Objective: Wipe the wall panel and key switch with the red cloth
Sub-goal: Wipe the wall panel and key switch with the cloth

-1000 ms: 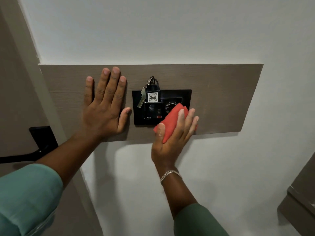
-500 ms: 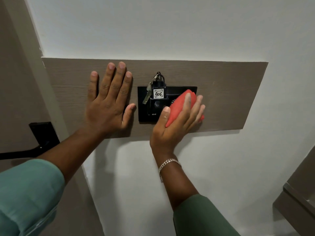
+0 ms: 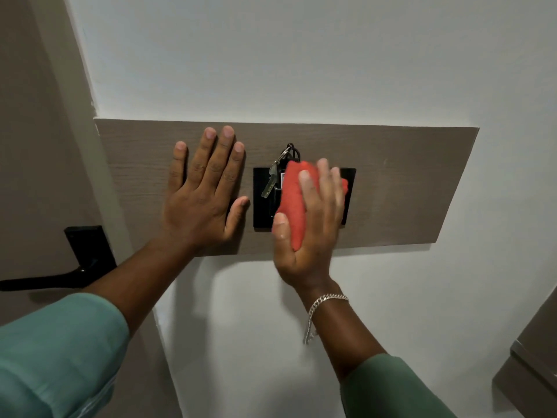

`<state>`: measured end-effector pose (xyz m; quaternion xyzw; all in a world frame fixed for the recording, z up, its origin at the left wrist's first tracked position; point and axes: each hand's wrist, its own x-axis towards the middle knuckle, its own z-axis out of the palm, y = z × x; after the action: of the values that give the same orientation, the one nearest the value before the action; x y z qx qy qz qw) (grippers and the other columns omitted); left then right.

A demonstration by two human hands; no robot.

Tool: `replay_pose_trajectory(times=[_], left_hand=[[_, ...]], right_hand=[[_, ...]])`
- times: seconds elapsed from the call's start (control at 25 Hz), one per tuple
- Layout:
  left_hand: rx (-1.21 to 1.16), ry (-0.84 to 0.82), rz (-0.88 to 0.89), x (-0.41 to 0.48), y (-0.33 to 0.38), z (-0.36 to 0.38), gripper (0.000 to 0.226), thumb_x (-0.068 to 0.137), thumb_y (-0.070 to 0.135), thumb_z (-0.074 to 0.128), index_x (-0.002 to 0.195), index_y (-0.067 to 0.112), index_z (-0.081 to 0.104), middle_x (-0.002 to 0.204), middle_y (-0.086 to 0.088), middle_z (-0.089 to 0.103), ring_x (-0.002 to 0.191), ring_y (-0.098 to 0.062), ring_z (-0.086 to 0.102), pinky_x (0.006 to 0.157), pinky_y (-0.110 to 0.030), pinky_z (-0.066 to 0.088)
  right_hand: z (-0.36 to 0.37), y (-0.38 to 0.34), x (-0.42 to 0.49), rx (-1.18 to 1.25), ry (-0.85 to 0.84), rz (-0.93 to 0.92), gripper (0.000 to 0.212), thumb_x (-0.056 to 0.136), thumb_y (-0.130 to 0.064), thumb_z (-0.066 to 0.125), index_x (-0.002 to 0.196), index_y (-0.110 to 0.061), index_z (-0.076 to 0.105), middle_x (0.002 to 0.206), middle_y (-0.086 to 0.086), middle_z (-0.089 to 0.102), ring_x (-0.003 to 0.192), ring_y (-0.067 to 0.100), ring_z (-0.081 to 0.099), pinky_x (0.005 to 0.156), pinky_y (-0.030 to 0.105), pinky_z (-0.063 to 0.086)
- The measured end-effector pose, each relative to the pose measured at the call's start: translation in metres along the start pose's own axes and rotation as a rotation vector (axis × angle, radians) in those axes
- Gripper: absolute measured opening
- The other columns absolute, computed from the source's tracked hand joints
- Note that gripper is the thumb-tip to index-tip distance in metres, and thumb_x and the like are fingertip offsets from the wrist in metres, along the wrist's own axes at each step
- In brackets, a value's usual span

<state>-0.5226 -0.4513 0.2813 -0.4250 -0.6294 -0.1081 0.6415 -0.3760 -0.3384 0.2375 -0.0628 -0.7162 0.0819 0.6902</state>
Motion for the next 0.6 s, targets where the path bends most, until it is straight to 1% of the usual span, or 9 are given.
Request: replay_pose_trajectory(times=[0.08, 0.12, 0.24, 0.28, 0.32, 0.44, 0.48, 0.52, 0.6], left_hand=[[-0.017, 0.002, 0.000, -0.001, 0.000, 0.001, 0.076, 0.095, 0.047, 0.038, 0.157, 0.007, 0.017, 0.163, -0.015, 0.020, 0.153, -0.029, 0.009, 0.123, -0.053, 0.007], [-0.015, 0.001, 0.002, -0.002, 0.001, 0.001, 0.077, 0.095, 0.047, 0.038, 0.157, 0.007, 0.016, 0.164, -0.014, 0.017, 0.153, -0.028, 0.008, 0.122, -0.053, 0.008], [-0.031, -0.005, -0.005, -0.002, 0.004, 0.001, 0.077, 0.095, 0.047, 0.038, 0.157, 0.008, 0.015, 0.164, -0.012, 0.010, 0.154, -0.030, 0.007, 0.122, -0.055, 0.010], [-0.035, -0.008, -0.005, -0.003, 0.003, 0.000, 0.077, 0.095, 0.047, 0.037, 0.157, 0.008, 0.015, 0.165, -0.011, 0.009, 0.154, -0.029, 0.007, 0.122, -0.054, 0.009], [-0.039, -0.011, -0.004, -0.002, 0.002, 0.001, 0.077, 0.095, 0.047, 0.037, 0.157, 0.008, 0.014, 0.165, -0.011, 0.009, 0.154, -0.029, 0.006, 0.123, -0.054, 0.008], [-0.069, -0.029, -0.010, -0.001, 0.000, -0.002, 0.077, 0.096, 0.047, 0.036, 0.158, 0.008, 0.014, 0.164, -0.012, 0.009, 0.154, -0.027, 0.001, 0.122, -0.054, 0.008], [-0.063, -0.027, -0.010, -0.001, 0.000, -0.003, 0.077, 0.095, 0.047, 0.037, 0.157, 0.008, 0.014, 0.164, -0.013, 0.010, 0.154, -0.027, 0.001, 0.122, -0.054, 0.008], [-0.062, -0.031, -0.012, -0.001, 0.002, -0.004, 0.076, 0.095, 0.046, 0.037, 0.157, 0.008, 0.015, 0.164, -0.014, 0.011, 0.154, -0.027, 0.001, 0.122, -0.054, 0.008], [-0.066, -0.033, -0.003, -0.003, 0.003, -0.004, 0.076, 0.095, 0.046, 0.037, 0.157, 0.008, 0.016, 0.164, -0.013, 0.012, 0.154, -0.027, 0.003, 0.123, -0.054, 0.009]], right_hand=[[-0.006, 0.008, -0.017, -0.138, -0.125, -0.097, 0.060, 0.092, -0.037, 0.053, 0.147, -0.022, 0.033, 0.159, 0.015, 0.028, 0.153, 0.037, 0.019, 0.116, 0.067, 0.026], [-0.010, 0.015, -0.022, -0.163, -0.131, -0.089, 0.061, 0.091, -0.037, 0.053, 0.146, -0.022, 0.033, 0.158, 0.015, 0.027, 0.153, 0.036, 0.018, 0.114, 0.069, 0.027], [-0.007, 0.018, -0.012, -0.102, 0.023, 0.114, 0.059, 0.094, -0.042, 0.048, 0.147, -0.021, 0.035, 0.161, 0.016, 0.027, 0.155, 0.029, 0.013, 0.117, 0.066, 0.026], [-0.002, 0.010, -0.005, -0.100, 0.047, 0.135, 0.059, 0.095, -0.046, 0.047, 0.149, -0.022, 0.035, 0.161, 0.016, 0.028, 0.155, 0.029, 0.013, 0.118, 0.064, 0.025], [0.005, 0.002, -0.004, -0.132, 0.034, 0.092, 0.061, 0.095, -0.048, 0.048, 0.149, -0.023, 0.034, 0.161, 0.015, 0.028, 0.155, 0.030, 0.014, 0.119, 0.063, 0.025], [0.005, 0.003, -0.023, -0.214, -0.107, -0.073, 0.064, 0.094, -0.050, 0.049, 0.149, -0.025, 0.027, 0.160, 0.015, 0.021, 0.155, 0.031, 0.010, 0.118, 0.065, 0.027], [-0.002, 0.011, -0.025, -0.205, -0.102, -0.041, 0.065, 0.094, -0.050, 0.049, 0.149, -0.025, 0.024, 0.161, 0.014, 0.019, 0.155, 0.030, 0.008, 0.117, 0.066, 0.027], [-0.009, 0.017, -0.023, -0.182, -0.062, 0.046, 0.066, 0.094, -0.051, 0.048, 0.149, -0.024, 0.024, 0.162, 0.013, 0.017, 0.156, 0.029, 0.007, 0.116, 0.067, 0.027], [-0.012, 0.020, -0.005, -0.155, 0.023, 0.214, 0.066, 0.094, -0.051, 0.047, 0.150, -0.021, 0.030, 0.164, 0.013, 0.019, 0.156, 0.028, 0.010, 0.117, 0.066, 0.027]])
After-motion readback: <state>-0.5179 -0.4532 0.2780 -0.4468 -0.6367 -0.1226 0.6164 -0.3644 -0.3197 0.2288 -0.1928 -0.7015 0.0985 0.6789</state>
